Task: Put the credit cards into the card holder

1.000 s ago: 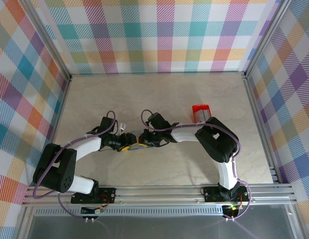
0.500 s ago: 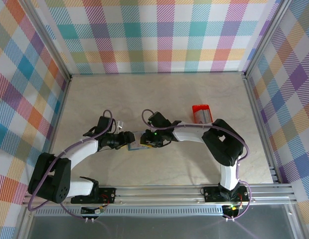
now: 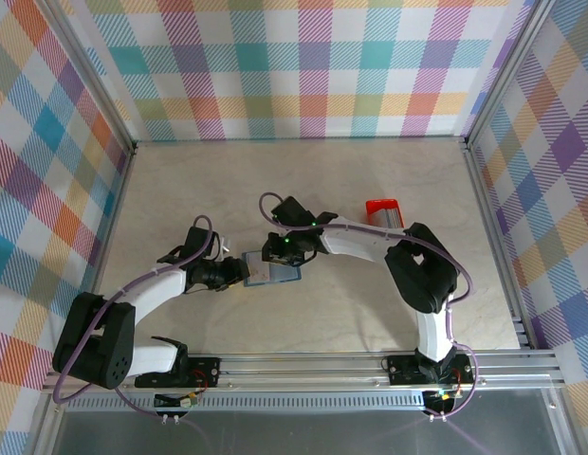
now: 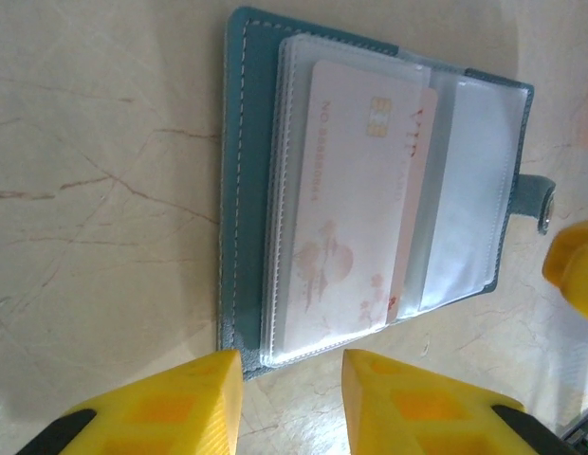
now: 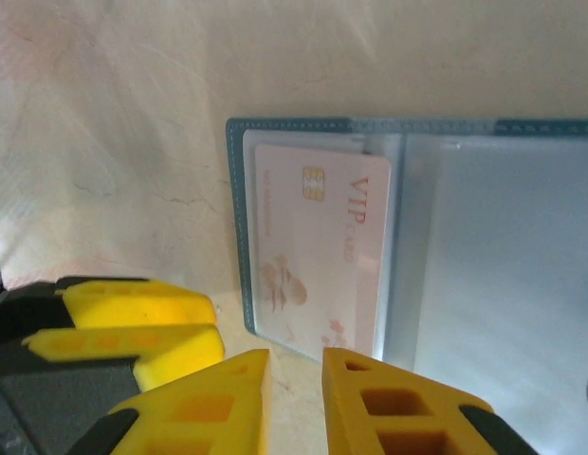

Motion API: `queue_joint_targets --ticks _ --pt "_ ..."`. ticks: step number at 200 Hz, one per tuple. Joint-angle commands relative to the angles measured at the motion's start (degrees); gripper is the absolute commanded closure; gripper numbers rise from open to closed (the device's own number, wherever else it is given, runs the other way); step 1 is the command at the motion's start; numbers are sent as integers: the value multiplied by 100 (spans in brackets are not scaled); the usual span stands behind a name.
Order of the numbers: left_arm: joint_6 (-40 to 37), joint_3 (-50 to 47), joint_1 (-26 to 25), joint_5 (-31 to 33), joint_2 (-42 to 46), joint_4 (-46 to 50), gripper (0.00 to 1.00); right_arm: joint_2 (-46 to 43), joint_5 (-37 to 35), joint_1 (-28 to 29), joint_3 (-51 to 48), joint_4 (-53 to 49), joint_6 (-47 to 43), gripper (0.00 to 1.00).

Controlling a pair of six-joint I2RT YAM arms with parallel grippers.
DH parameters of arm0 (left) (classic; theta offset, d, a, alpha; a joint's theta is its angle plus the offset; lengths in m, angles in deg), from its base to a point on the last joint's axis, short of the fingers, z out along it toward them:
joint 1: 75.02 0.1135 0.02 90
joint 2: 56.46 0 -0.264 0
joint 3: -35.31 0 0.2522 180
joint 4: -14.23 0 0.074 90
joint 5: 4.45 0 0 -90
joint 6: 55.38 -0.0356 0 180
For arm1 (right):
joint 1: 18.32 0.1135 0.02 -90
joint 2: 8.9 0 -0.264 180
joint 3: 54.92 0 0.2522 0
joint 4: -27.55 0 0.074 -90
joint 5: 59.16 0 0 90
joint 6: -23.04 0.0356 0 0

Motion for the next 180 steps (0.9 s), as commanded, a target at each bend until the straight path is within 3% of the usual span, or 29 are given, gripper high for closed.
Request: queue_joint_targets --ticks 1,180 --pt "14 -132 79 -189 -54 -278 67 270 -78 27 247 -456 -207 78" --pt "-65 -160 88 -188 -248 -493 67 933 156 30 851 -703 -236 72"
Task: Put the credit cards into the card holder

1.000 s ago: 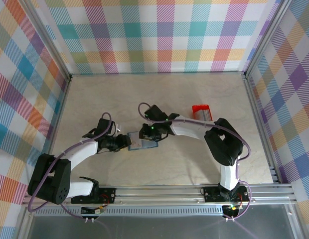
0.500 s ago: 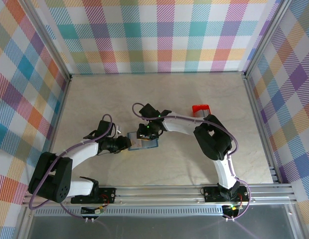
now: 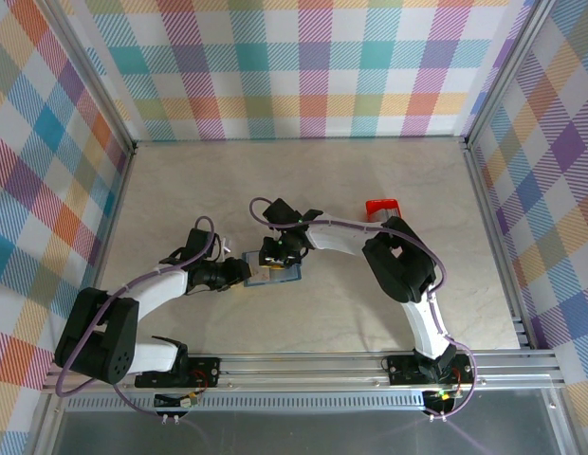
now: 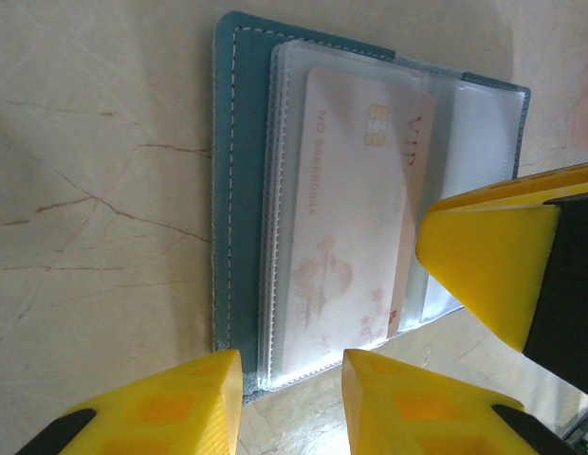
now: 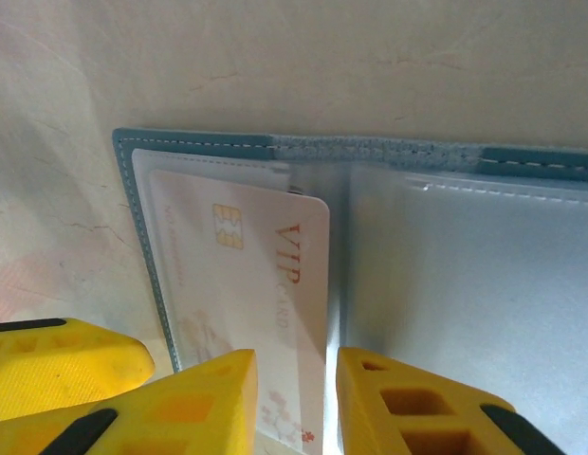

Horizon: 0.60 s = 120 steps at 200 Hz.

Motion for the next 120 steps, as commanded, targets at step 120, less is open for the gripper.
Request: queue_joint_targets --ticks 120 --pt "-74 -82 85 -148 -173 -177 67 143 292 34 117 84 27 72"
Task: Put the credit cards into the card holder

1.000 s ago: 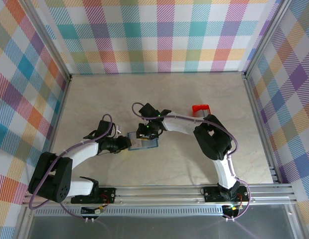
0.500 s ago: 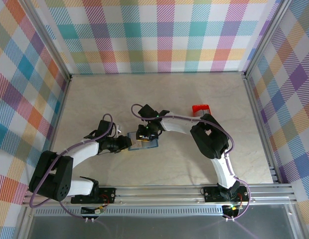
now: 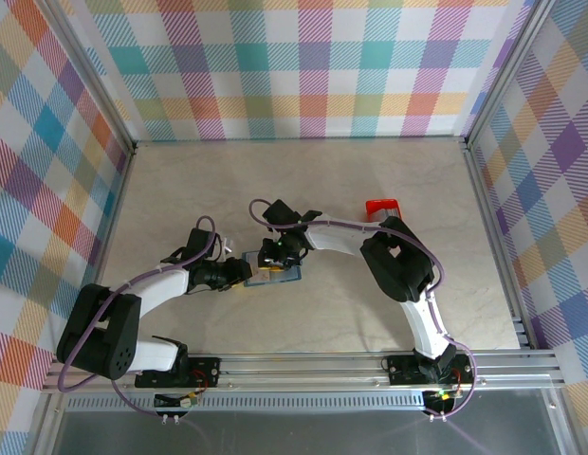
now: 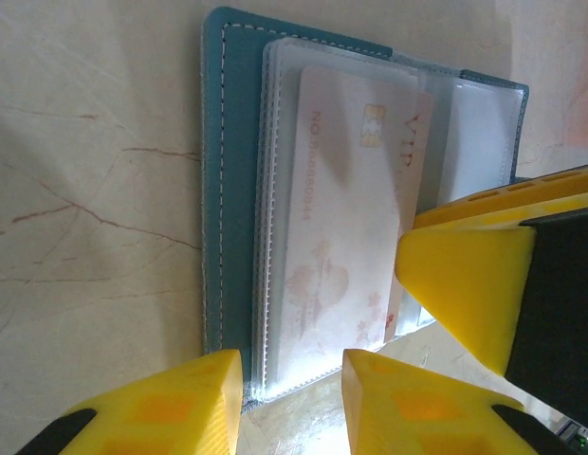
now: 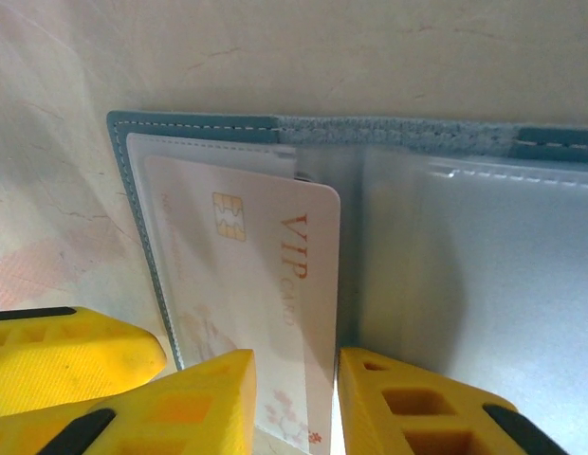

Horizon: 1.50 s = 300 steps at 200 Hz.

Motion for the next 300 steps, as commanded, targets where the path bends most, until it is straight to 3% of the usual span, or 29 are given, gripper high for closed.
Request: queue_joint_targets --ticks 1,171,235,259,300 --pt "-70 -82 85 -43 -53 -46 67 67 95 34 117 51 3 72" --pt "-70 -126 85 -174 -310 -318 67 196 240 156 416 61 -315 72" --pt "-78 -126 85 -116 -181 -234 67 137 -320 152 627 -467 -550 63" --pt "-24 -118 94 62 193 -98 67 -163 -533 85 507 -480 -568 62" --pt "218 -6 204 356 852 212 66 -1410 -859 -414 -420 -452 -624 64"
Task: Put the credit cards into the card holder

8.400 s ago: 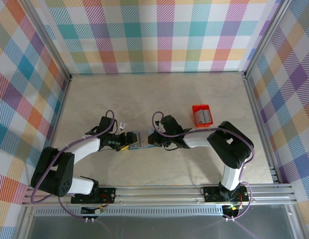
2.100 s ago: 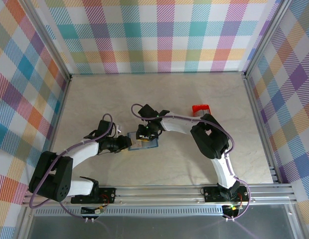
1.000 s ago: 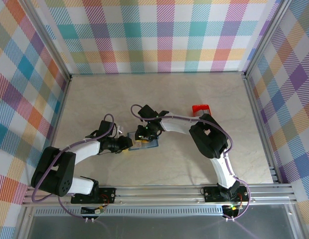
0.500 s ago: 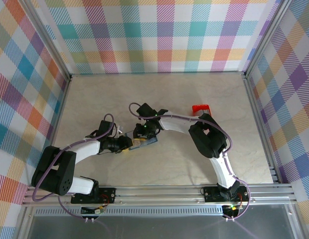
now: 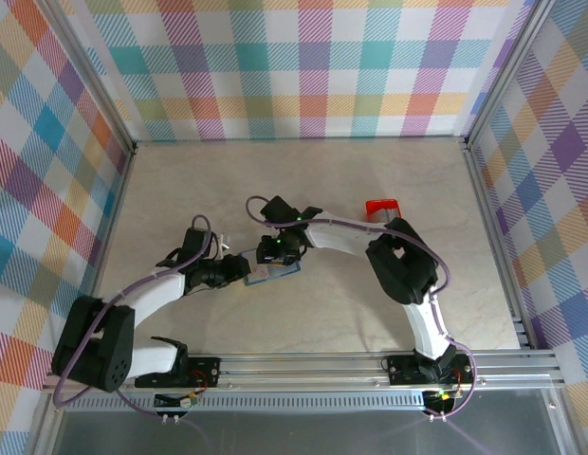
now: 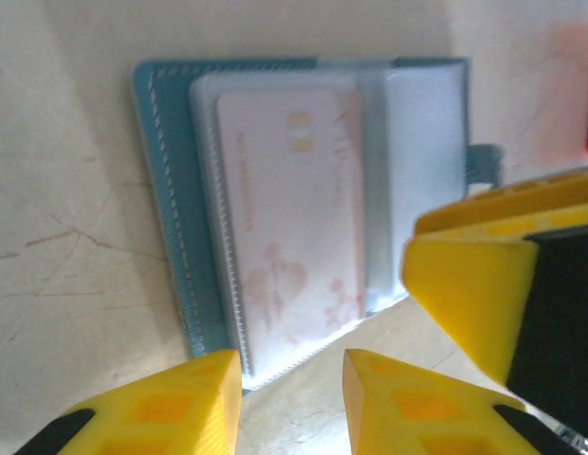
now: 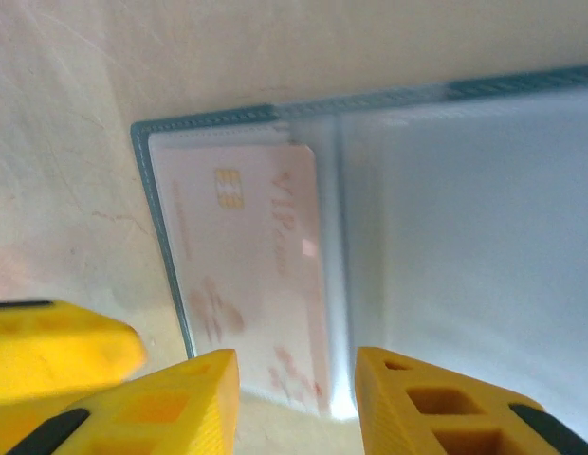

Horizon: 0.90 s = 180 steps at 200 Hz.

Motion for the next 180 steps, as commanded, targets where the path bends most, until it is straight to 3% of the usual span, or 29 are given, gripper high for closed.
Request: queue_joint_targets --ticks 1,25,62,113,180 --pt "176 70 134 232 320 307 66 -993 -354 -371 -435 -139 -176 64" --pt "234 213 154 335 440 443 63 -1376 -927 -590 -627 -701 -618 62" --pt "363 344 180 332 484 466 54 -858 -1428 -432 80 -1638 -1289 55" --pt "605 293 248 350 666 584 24 102 -1613 -156 1073 -2120 -1625 50" --pt "706 116 488 302 1078 755 19 898 -1929 -63 1780 -2374 -1670 48"
